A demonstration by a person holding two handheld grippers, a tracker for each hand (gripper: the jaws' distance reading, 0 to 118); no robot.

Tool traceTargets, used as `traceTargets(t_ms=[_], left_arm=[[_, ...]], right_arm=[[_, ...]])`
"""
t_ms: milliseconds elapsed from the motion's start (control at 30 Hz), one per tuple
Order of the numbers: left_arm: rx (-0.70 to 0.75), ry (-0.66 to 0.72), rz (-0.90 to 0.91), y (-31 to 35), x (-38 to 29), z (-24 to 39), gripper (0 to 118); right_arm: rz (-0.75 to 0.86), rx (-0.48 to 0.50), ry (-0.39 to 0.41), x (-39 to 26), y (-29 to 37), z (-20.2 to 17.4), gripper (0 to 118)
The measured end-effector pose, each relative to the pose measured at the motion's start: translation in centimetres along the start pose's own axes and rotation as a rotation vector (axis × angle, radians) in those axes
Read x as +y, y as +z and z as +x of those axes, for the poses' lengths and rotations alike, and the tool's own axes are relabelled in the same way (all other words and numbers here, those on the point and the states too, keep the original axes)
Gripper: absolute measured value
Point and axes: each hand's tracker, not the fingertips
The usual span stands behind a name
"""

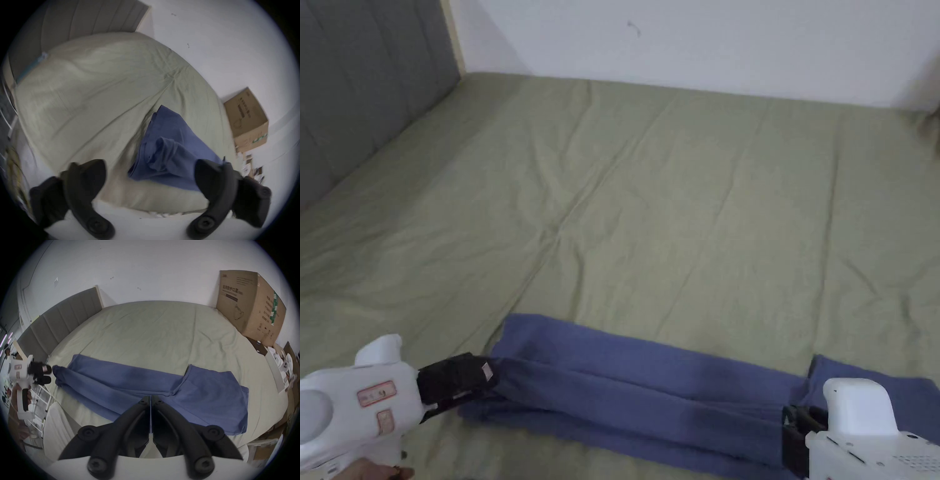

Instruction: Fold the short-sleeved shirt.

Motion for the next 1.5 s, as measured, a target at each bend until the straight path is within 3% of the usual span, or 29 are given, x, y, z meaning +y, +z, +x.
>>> traceTargets(t_ms=[167, 233, 333, 367, 400, 433, 467, 567, 667, 767, 933, 1100, 1200, 1233, 1333, 1467, 1500], left_arm=[[-0.178, 0.350, 0.014, -3.6, 0.2, -3.4, 117], [-0.259, 0.400, 0.005, -4.9, -0.1, -4.0, 117], [-0.249, 0.370, 0.004, -4.8, 0.3, -2.8, 112], [-0.276, 0.317, -0.015, -5.2, 0.4, -2.3, 95], [-0.276, 0.295, -0.046, -5.9, 0.4, -2.0, 47], [-0.208, 0.301, -0.124, -7.7, 0.1, -1.6, 9], [-0.165, 0.292, -0.186, -8.5, -0.1, -1.8, 9], [-0.228, 0.305, -0.139, -7.1, 0.7, -1.6, 9], [-0.143, 0.178, -0.093, -5.3, 2.3, 0.1, 9], [-0.190, 0.044, -0.074, -2.9, 3.1, 4.8, 9], [-0.242, -0.354, -0.100, -1.0, 1.3, 16.1, 9], [-0.329, -0.643, -0.249, -4.6, -4.8, 24.9, 9], [-0.303, -0.669, -0.372, -9.7, -8.5, 26.8, 12], [-0.285, -0.647, -0.392, -11.1, -9.5, 27.2, 27], [-0.229, -0.623, -0.408, -12.8, -10.9, 27.5, 104], [-0.330, -0.526, -0.386, -10.8, -9.5, 26.7, 103], [-0.326, -0.494, -0.372, -10.3, -8.9, 26.2, 98]], right_arm=[[-0.035, -0.003, 0.024, 0.0, -0.8, -0.6, 2], [-0.047, -0.004, 0.025, 0.0, -1.1, -0.5, 2], [-0.063, -0.007, 0.032, -0.1, -1.2, -0.6, 2], [-0.065, -0.009, 0.035, -0.1, -1.3, -0.5, 2], [-0.069, -0.013, 0.037, -0.2, -1.5, -0.5, 2], [-0.074, -0.013, 0.037, -0.2, -1.7, -0.3, 2], [-0.078, -0.012, 0.035, -0.1, -1.7, -0.2, 2], [-0.063, -0.030, 0.011, -0.1, -0.7, 0.7, 2], [-0.046, -0.042, -0.011, 0.1, 0.4, 2.1, 2], [-0.027, -0.068, -0.047, 0.3, 0.9, 3.5, 2], [-0.001, -0.093, -0.100, -0.3, 2.0, 5.6, 2], [0.000, -0.123, -0.191, -1.7, 2.5, 8.1, 2], [-0.014, -0.129, -0.252, -2.7, 2.6, 9.6, 2], [-0.015, -0.139, -0.260, -3.0, 2.7, 9.9, 2], [-0.021, -0.161, -0.276, -3.7, 3.3, 11.0, 2], [-0.020, -0.180, -0.317, -4.5, 3.9, 12.3, 2], [-0.021, -0.177, -0.331, -4.6, 3.9, 12.5, 2]])
